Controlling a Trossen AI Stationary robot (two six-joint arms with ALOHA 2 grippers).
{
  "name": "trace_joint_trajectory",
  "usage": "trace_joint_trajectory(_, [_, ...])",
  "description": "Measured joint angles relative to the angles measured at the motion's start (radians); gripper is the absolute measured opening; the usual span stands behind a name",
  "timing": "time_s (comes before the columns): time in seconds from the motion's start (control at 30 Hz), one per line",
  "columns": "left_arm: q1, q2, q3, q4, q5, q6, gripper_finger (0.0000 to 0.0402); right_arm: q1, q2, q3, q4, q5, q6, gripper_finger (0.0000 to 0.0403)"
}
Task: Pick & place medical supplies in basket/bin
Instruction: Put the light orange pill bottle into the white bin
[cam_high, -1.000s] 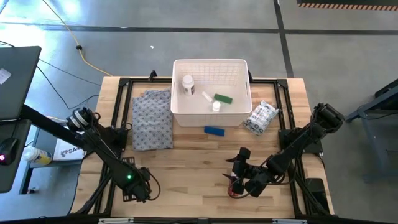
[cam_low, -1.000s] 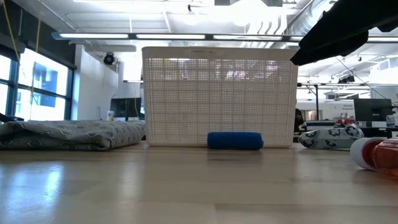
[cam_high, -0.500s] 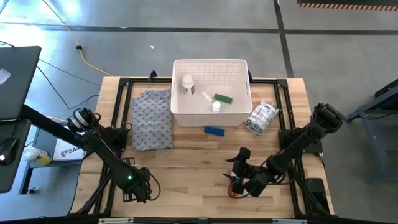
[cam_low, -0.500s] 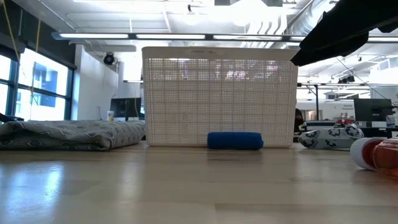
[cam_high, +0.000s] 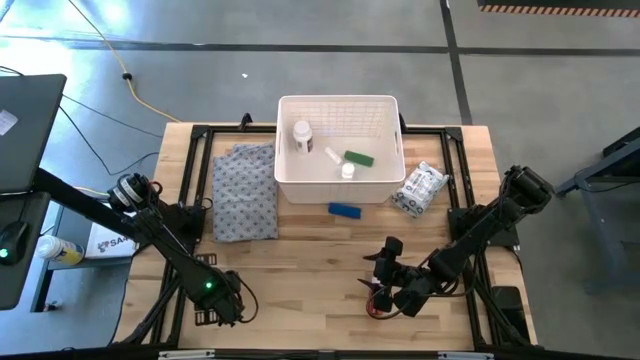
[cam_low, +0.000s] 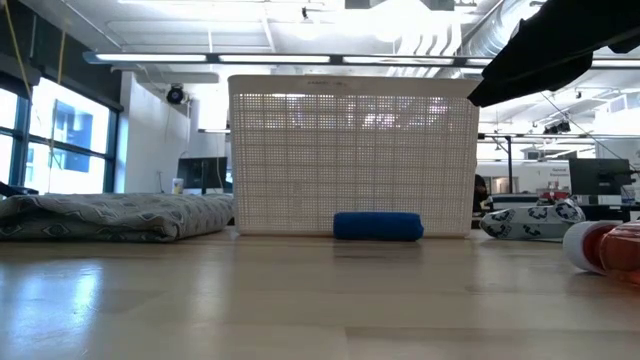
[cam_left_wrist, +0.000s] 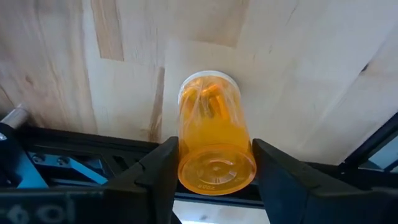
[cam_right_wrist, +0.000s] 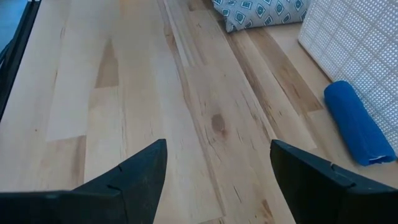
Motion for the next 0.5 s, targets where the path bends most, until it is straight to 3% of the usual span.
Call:
trace_joint_trajectory(0.3, [0.001,0.0,0.005,-0.043,0.042,0.061,0.0221,0.0,0.0,0.0,0.0,0.0,0.0,0.0275])
trace_joint_trajectory(0.5, [0.055,-0.001,0.092,-0.144,0.03,0.163,0.0213,0.0,0.0,0.0,0.0,0.0,0.0,0.0275])
